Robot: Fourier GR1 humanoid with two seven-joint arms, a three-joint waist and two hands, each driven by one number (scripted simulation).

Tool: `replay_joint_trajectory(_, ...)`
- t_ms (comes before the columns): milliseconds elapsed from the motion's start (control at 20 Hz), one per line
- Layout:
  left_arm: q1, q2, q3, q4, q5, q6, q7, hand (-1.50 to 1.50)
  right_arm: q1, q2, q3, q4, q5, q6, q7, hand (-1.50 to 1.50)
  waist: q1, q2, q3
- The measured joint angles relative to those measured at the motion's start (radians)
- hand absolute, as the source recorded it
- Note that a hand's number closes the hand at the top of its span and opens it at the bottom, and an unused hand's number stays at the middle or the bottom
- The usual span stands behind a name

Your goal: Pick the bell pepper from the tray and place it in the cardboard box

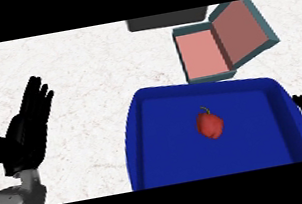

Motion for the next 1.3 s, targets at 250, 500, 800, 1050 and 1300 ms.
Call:
replay_joint_trajectory(250, 0.009, -0.003, 0.002, 0.000, -0.003, -0.008, -0.002, 0.00, -0.164, 0.133, 0.085, 0.060, 0.132, 0.084, 0.087, -1.50, -0.001, -0.002, 0.002)
replay_joint_trajectory(500, 0.003, -0.005, 0.020, 0.001, 0.001, -0.008, 0.002, 0.00, -0.238, 0.270, 0.116, 0.133, 0.224, 0.143, 0.119, -1.50, -0.010, -0.004, 0.003)
replay_joint_trajectory(800, 0.001, -0.021, 0.029, 0.020, -0.009, -0.008, -0.012, 0.00, -0.271, 0.408, 0.119, 0.234, 0.297, 0.184, 0.107, -1.50, -0.018, -0.004, 0.005)
replay_joint_trajectory(1050, 0.006, -0.021, 0.039, 0.014, -0.010, -0.019, -0.004, 0.00, -0.304, 0.465, 0.101, 0.311, 0.352, 0.193, 0.095, -1.50, -0.019, -0.004, 0.006)
replay_joint_trajectory(1300, 0.005, -0.026, 0.043, 0.005, -0.022, -0.023, 0.006, 0.00, -0.309, 0.484, 0.086, 0.342, 0.352, 0.195, 0.085, -1.50, -0.021, -0.005, 0.006)
